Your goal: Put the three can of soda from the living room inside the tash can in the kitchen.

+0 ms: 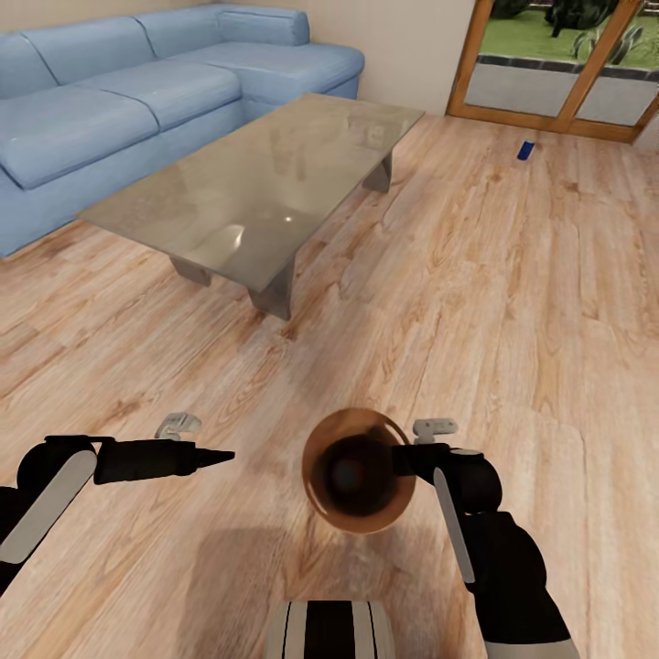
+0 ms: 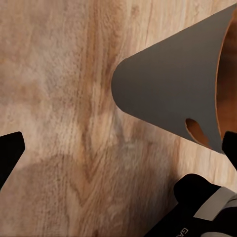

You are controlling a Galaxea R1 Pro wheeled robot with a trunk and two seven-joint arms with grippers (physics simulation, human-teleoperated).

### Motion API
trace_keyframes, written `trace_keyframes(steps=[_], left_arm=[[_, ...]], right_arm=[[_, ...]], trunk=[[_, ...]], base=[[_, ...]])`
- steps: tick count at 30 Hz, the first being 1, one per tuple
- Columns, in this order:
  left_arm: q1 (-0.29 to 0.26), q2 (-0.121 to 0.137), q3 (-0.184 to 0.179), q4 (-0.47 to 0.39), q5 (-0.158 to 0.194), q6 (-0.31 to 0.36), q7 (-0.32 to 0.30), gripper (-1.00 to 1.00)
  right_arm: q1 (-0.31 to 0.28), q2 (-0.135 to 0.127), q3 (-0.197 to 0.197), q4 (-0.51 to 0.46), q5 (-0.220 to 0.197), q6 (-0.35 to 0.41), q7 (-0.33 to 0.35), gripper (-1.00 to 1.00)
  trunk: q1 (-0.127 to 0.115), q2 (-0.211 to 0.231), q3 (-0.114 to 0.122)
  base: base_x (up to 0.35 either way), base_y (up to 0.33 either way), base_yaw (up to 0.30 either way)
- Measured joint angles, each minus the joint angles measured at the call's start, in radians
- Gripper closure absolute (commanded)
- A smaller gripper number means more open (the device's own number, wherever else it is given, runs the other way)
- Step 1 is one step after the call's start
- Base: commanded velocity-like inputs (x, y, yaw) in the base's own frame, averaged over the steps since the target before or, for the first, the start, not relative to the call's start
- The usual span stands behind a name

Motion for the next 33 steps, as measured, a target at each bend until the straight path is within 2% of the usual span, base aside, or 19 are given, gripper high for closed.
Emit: trace_keyframes(steps=[4,8,13,18,33], left_arm=[[0.0,-0.009,0.0,0.0,0.0,0.0,0.001,-1.0],[0.0,-0.015,0.0,0.0,0.0,0.0,0.006,-1.0],[0.0,-0.016,0.0,0.0,0.001,0.0,0.007,-1.0],[0.0,-0.016,0.0,0.003,0.0,0.0,0.007,-1.0],[0.0,-0.016,0.0,0.006,-0.001,0.0,0.008,-1.0]], right_arm=[[0.0,0.001,-0.001,0.0,0.017,0.0,-0.001,1.0],[0.0,0.001,-0.001,0.0,0.005,0.0,0.0,1.0],[0.0,0.001,-0.001,0.0,0.016,0.0,-0.001,1.0],[0.0,0.001,-0.002,0.0,0.006,0.0,0.0,1.0],[0.0,-0.004,-0.004,0.0,0.012,0.0,-0.001,1.0]], trunk=[[0.0,0.0,0.007],[0.0,0.0,0.013],[0.0,0.0,0.021],[0.0,0.0,0.026],[0.0,0.0,0.05]], base=[[0.0,0.0,0.0],[0.0,0.0,0.0],[0.0,0.0,0.0],[0.0,0.0,0.0],[0.0,0.0,0.0]])
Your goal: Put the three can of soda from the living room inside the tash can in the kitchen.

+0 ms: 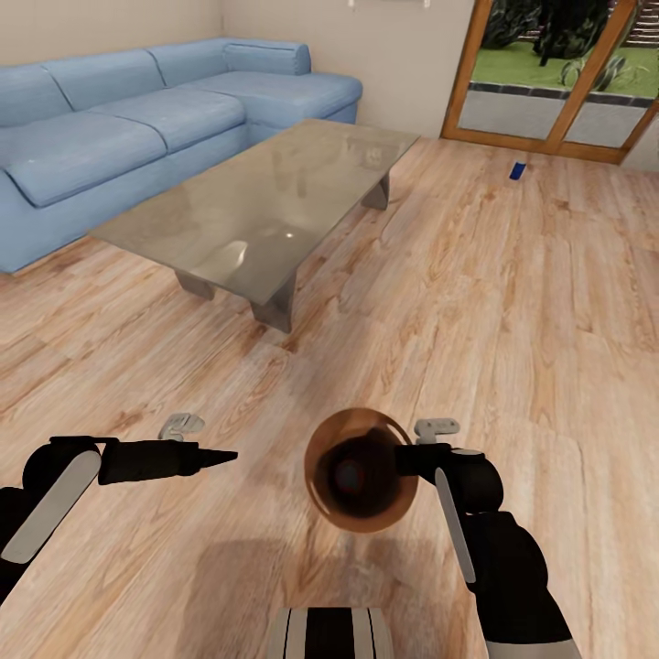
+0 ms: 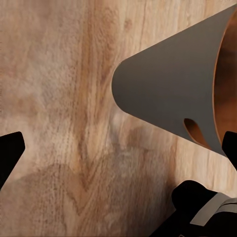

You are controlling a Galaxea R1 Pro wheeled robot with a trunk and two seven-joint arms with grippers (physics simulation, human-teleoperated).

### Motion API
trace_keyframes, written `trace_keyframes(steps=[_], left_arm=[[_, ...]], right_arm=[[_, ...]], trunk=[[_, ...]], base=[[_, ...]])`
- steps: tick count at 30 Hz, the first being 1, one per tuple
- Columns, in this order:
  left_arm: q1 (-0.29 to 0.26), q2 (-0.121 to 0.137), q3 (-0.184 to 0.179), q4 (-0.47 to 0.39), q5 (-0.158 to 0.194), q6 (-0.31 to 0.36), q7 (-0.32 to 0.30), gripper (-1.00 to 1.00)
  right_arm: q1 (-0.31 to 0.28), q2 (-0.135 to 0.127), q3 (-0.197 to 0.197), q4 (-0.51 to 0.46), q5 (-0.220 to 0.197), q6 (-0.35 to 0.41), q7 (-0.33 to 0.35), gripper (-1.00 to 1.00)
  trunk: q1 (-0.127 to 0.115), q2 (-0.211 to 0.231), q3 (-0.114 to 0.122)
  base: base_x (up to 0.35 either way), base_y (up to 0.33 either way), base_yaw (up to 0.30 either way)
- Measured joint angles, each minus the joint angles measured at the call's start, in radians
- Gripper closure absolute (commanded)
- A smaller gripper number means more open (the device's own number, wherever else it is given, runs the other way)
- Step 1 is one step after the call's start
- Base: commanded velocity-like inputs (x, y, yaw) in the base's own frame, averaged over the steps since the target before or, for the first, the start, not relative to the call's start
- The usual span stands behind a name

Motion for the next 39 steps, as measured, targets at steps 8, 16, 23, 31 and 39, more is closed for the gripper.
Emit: trace_keyframes(steps=[8,16,23,31,39], left_arm=[[0.0,0.0,0.0,0.0,-0.001,0.0,-0.001,-1.0],[0.0,0.0,0.0,0.0,-0.001,0.0,-0.001,-1.0],[0.0,0.0,0.0,0.001,0.0,0.0,-0.001,-1.0],[0.0,0.0,0.0,0.002,0.0,0.0,0.0,-1.0],[0.0,0.0,0.0,0.002,0.0,0.0,-0.001,-1.0]], right_arm=[[0.0,-0.003,-0.001,0.0,-0.002,0.0,0.0,1.0],[0.0,-0.005,-0.002,0.0,-0.004,0.0,0.0,1.0],[0.0,-0.004,-0.006,0.0,-0.006,0.0,0.007,1.0],[0.0,-0.003,-0.007,0.0,-0.003,0.0,0.006,1.0],[0.0,-0.003,-0.008,0.0,0.004,0.0,0.006,1.0]], trunk=[[0.0,0.0,0.008],[0.0,0.0,0.009],[0.0,0.0,0.009],[0.0,0.0,0.017],[0.0,0.0,0.029]], base=[[0.0,0.0,0.0],[0.0,0.0,0.0],[0.0,0.0,0.0],[0.0,0.0,0.0],[0.0,0.0,0.077]])
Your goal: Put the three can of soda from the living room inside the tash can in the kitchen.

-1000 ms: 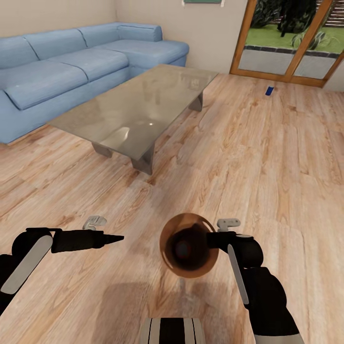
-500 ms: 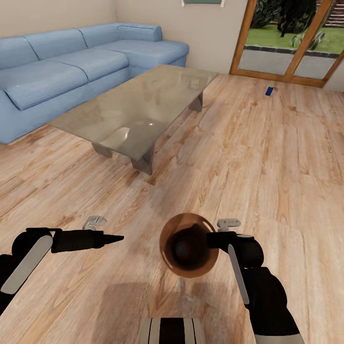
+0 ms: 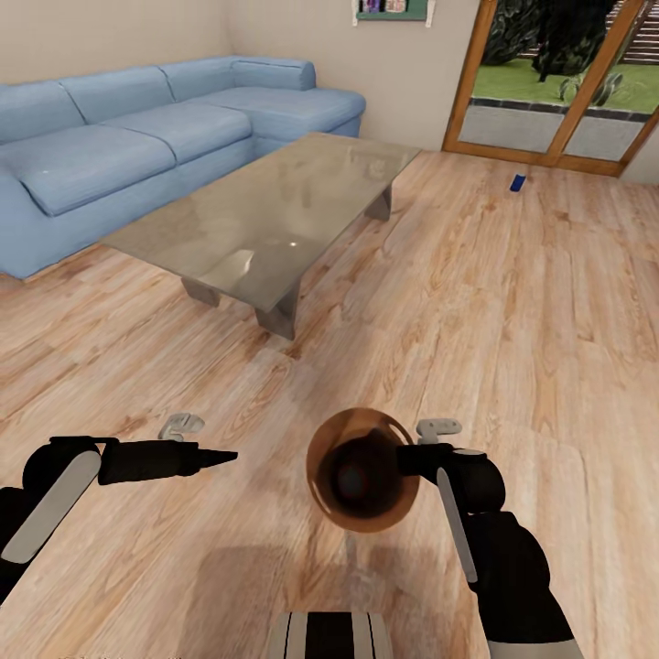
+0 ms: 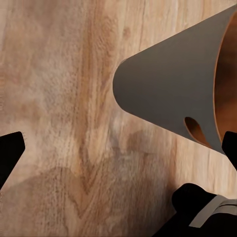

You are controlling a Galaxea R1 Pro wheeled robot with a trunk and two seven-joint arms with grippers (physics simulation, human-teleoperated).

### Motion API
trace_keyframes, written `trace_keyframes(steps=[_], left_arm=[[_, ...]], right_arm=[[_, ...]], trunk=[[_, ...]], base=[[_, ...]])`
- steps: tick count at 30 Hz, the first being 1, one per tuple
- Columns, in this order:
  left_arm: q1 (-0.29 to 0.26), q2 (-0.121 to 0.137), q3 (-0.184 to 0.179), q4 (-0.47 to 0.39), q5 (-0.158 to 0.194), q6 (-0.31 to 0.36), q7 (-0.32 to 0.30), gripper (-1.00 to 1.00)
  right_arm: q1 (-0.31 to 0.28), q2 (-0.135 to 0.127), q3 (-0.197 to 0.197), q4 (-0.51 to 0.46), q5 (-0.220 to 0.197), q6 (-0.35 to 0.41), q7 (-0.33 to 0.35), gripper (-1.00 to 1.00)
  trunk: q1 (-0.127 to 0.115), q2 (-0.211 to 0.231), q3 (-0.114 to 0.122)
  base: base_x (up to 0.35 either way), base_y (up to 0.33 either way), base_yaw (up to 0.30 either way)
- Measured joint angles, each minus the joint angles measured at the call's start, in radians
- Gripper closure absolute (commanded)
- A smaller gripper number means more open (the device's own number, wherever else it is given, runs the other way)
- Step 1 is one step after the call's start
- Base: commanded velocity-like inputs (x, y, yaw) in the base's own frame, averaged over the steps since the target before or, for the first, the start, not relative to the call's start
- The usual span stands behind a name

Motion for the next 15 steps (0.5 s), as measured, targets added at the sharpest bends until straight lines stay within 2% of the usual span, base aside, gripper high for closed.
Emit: trace_keyframes(steps=[11,15], left_arm=[[0.0,0.0,-0.001,0.014,0.001,-0.001,0.001,-1.0],[0.0,-0.01,-0.002,0.018,-0.005,-0.001,0.002,-1.0]], right_arm=[[0.0,0.013,0.012,0.001,-0.012,0.0,-0.01,1.0],[0.0,0.014,0.014,0.001,-0.01,0.0,-0.02,1.0]], trunk=[[0.0,0.0,0.012],[0.0,0.0,0.016]], base=[[0.0,0.0,0.218],[0.0,0.0,0.226]])
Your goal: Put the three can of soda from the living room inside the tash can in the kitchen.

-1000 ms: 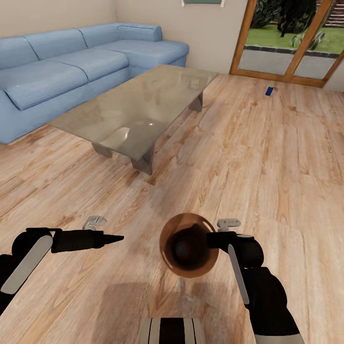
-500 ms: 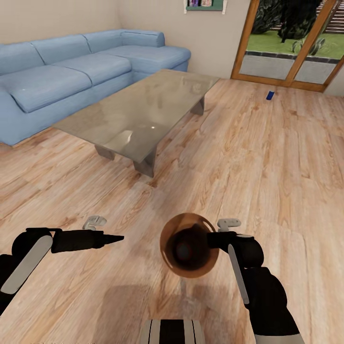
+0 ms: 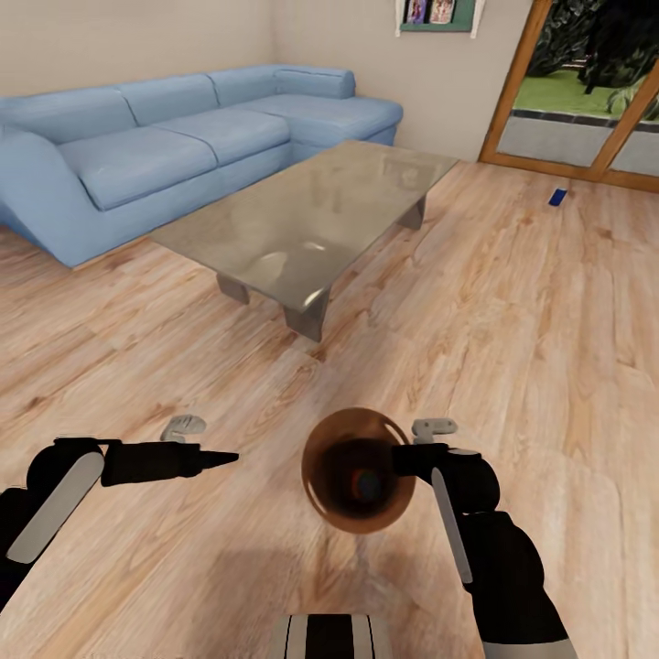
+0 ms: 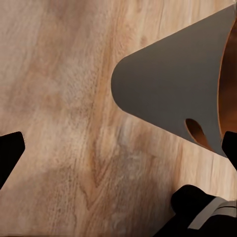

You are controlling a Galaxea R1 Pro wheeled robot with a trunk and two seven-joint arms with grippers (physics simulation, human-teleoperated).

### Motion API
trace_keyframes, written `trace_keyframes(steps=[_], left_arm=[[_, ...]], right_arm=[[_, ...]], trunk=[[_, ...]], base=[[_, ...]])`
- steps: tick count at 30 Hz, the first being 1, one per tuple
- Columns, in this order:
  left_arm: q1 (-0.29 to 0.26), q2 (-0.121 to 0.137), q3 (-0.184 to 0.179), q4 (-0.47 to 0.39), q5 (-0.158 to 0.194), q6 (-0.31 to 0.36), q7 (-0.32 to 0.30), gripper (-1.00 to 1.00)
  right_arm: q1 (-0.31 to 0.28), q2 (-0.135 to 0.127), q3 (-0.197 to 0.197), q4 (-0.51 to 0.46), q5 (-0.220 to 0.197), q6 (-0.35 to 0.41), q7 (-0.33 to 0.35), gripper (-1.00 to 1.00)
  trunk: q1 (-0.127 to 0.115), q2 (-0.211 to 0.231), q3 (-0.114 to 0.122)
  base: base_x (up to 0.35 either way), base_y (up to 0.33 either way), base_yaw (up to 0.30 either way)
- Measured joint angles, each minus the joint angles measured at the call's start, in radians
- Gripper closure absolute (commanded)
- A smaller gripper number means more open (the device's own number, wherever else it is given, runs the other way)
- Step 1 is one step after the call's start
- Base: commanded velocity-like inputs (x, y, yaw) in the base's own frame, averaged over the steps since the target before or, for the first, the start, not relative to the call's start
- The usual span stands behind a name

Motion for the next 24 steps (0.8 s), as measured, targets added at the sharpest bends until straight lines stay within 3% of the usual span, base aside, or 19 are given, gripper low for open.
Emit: trace_keyframes(steps=[3,8,9,12,22,24], left_arm=[[0.0,-0.025,-0.001,0.002,-0.03,0.0,0.012,-1.0],[0.0,-0.117,-0.032,0.06,-0.129,0.0,0.048,-1.0],[0.0,-0.138,-0.038,0.069,-0.164,0.0,0.054,-1.0],[0.0,-0.158,-0.042,0.077,-0.221,0.0,0.062,-1.0],[0.0,-0.17,-0.042,0.135,-0.235,-0.001,0.062,-1.0],[0.0,-0.198,-0.041,0.141,-0.241,-0.001,0.062,-1.0]], right_arm=[[0.0,0.0,0.0,0.0,0.007,0.0,-0.014,1.0],[0.0,-0.001,-0.007,0.0,0.004,-0.001,-0.026,1.0],[0.0,-0.002,-0.008,0.0,0.004,-0.001,-0.027,1.0],[0.0,-0.001,-0.01,0.0,0.002,-0.002,-0.028,1.0],[0.0,-0.002,-0.023,0.0,-0.002,-0.002,-0.03,1.0],[0.0,-0.002,-0.029,0.0,0.004,-0.001,-0.031,1.0]], trunk=[[0.0,0.0,0.003],[0.0,0.0,0.008],[0.0,0.0,0.009],[0.0,0.0,0.011],[0.0,0.0,0.021],[0.0,0.0,0.022]], base=[[0.0,0.0,0.226],[0.0,0.0,0.226],[0.0,0.0,0.226],[0.0,0.0,0.226],[0.0,0.0,0.226],[0.0,0.0,0.226]])
